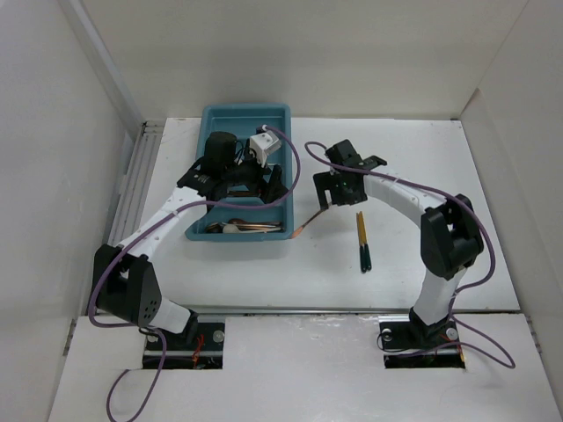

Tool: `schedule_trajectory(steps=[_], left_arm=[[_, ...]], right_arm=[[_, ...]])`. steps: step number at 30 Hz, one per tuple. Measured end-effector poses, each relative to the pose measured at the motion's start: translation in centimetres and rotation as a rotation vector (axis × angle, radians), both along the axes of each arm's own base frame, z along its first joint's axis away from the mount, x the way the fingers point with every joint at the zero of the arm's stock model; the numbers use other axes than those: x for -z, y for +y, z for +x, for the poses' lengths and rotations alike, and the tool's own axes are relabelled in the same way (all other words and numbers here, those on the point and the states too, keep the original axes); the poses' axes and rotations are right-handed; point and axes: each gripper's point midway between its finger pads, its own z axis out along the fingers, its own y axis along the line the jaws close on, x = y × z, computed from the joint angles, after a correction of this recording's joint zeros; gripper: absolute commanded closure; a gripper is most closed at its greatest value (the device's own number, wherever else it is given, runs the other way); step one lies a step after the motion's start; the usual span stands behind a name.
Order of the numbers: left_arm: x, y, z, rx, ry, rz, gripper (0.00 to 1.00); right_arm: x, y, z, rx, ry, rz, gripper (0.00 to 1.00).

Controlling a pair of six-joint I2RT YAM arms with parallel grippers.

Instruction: Sort the eating utensils into containers

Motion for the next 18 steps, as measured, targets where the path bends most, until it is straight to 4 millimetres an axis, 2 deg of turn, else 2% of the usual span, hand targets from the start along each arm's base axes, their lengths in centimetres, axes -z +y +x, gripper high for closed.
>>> schedule_trajectory(steps=[8,10,13,16,17,18], left_arm=[[0.4,0.3,-0.2,-0.013,0.005,0.005,0.17],[0.6,0.3,-0.2,-0.016,0.008,0.005,0.17],[0.7,0.3,-0.3,-0.017,0.015,0.006,0.17],[0.6,0.3,-0.3,-0.019,0.013,0.002,0.17],[0.5,0.3,-0.3,-0.02,0.01,0.002,0.17],[0.4,0.3,-0.3,-0.022,0.008,0.001,0.17]], right_arm=[[0.3,-5.7,-1.8,0.124,0.019,-0.023,0.11],[0.0,-6.7,-1.9,0.147,0.014,-0.023,0.11],[-0.3,-7.0,-2.0,0.156,0.004,-0.022,0.11],[0.5,-7.3,-2.6,0.165,0.02,-0.03,0.19],[1.1,-7.5,-3.2,0.169,0.037,-0.037,0.3],[1.7,-7.8,-3.8,0.175,0.059,-0.046,0.37]])
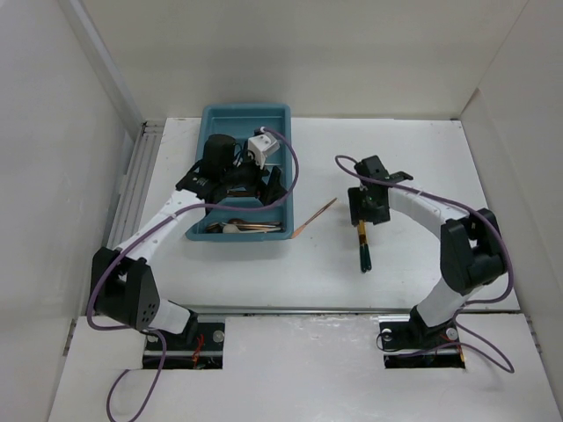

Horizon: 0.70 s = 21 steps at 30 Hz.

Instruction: Sort the eating utensils into containers

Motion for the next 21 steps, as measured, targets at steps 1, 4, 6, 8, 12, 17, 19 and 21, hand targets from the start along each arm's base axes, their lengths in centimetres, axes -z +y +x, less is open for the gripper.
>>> schedule_trajectory(steps=[1,4,6,8,12,17,19,21], left_arm=[[-0.1,0.0,0.0,-0.001,-0.003,-0.001,0.17],[-0.3,0.1,-0.1,-0.004,-0.011,-0.002,0.17],[-0.3,0.2,-0.2,-0.007,-0.012,-0.001,0.17],[-0.1,0.3,-0.3,-0.009,-0.009,0.001,0.17],[0.1,0.3,-0.3,-0.011,-0.006,0.004,0.17],[0.5,0.5,-0.4,-0.016,0.002,0.01,0.17],[0.5,0.5,-0.3,-0.018,0.002,0.011,0.17],[0.5,0.5,-0.3,-0.019,0.001,0.012,0.17]], right_arm=[[0.7,-0.4,-0.7,0.009,0.026,-0.007,0.45],[2.6,-1.6,-3.4,0.038,0.092,-0.02,0.66],[3.4,-2.4,-5.4,0.057,0.128,-0.024,0.72],[3.4,-2.8,-6.8,0.072,0.137,-0.016,0.72],[2.9,-2.8,-7.5,0.087,0.116,0.011,0.74],[2.8,-2.1,-7.4,0.083,0.111,0.035,0.73],[2.8,-1.6,-7.5,0.067,0.111,0.04,0.71],[2.8,-1.2,-7.6,0.053,0.11,0.043,0.71]])
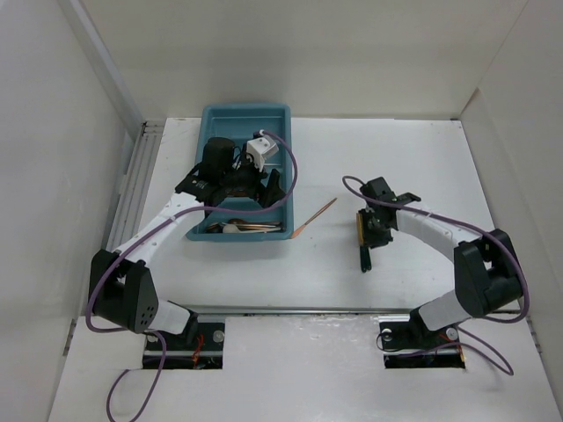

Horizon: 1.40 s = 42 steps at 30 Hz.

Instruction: Sort the eating utensils into containers

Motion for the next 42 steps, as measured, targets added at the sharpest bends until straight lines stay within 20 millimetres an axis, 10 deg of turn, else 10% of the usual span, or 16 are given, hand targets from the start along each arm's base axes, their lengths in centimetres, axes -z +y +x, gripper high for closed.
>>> schedule_trajectory(steps=[19,24,32,36,42], left_arm=[[0.0,0.2,0.2,-0.011,-0.005,0.006,0.17],[0.1,0.6,0.5,-0.039,-0.011,0.018,0.17],[-0.2,4.6,3.4,-0.283,-0.022,0.059,0.17],[0.0,10.0,5.9,-0.572,-0.034,0.094,0.17],[1.4,17.9,7.3,-0.929,-0.043,0.174,0.17]], right_arm=[[2.6,-0.2,-1.0,0.002,0.104,-0.048,0.62],[2.6,-0.1,-0.3,-0.023,0.131,-0.064,1.0],[1.9,-0.8,1.2,-0.059,0.094,-0.094,1.0],[-2.4,-0.7,6.3,-0.121,-0.065,-0.149,1.0],[-16.4,2.5,18.8,-0.225,-0.505,-0.183,1.0]])
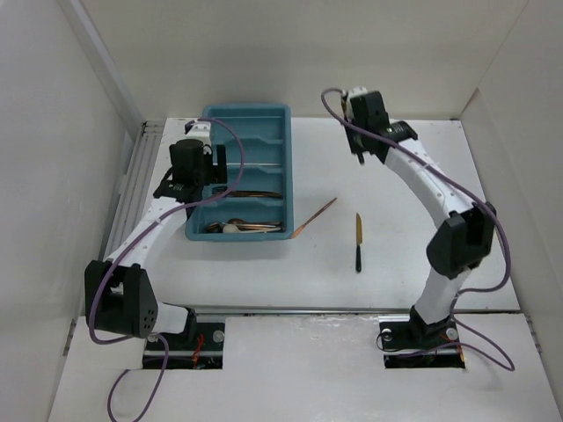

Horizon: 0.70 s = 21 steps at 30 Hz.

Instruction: Sort the eating utensils into containers

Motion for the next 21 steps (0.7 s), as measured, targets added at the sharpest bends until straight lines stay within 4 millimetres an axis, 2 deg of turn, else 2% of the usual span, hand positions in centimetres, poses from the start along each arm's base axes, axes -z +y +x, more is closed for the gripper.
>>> schedule_trajectory(steps=[2,4,6,8,10,12,16,18,21], left_arm=[[0.5,1.6,0.0,-0.067,0.005,0.014,0.17],[0.9,2.9,-0.1,-0.116,0.011,0.02,0.17],[1.2,4.1,-0.2,-0.158,0.016,0.025,0.15],[1.5,5.0,-0.3,-0.19,0.023,0.032,0.14],[2.0,5.5,-0.3,-0.204,0.036,0.041,0.14],[3.2,5.5,-0.5,-0.201,0.064,0.047,0.14],[7.2,5.5,-2.1,-0.19,0.171,0.065,0.14],[8.6,5.5,-2.9,-0.187,0.22,0.075,0.14],[9.4,5.5,-3.3,-0.184,0.247,0.079,0.12]], right_arm=[[-4.1,2.1,4.0,-0.052,-0.128,-0.012,1.0],[-7.4,5.0,7.6,-0.119,-0.243,-0.029,1.0],[-9.0,8.4,11.0,-0.187,-0.34,-0.048,1.0],[-9.3,12.4,13.6,-0.257,-0.429,-0.063,1.0],[-8.0,16.1,15.1,-0.318,-0.489,-0.076,1.0],[-5.4,19.7,15.8,-0.373,-0.523,-0.083,1.0],[0.1,25.4,16.8,-0.441,-0.573,-0.092,1.0],[2.2,27.1,17.4,-0.45,-0.608,-0.09,1.0],[4.9,27.5,18.1,-0.433,-0.622,-0.11,1.0]])
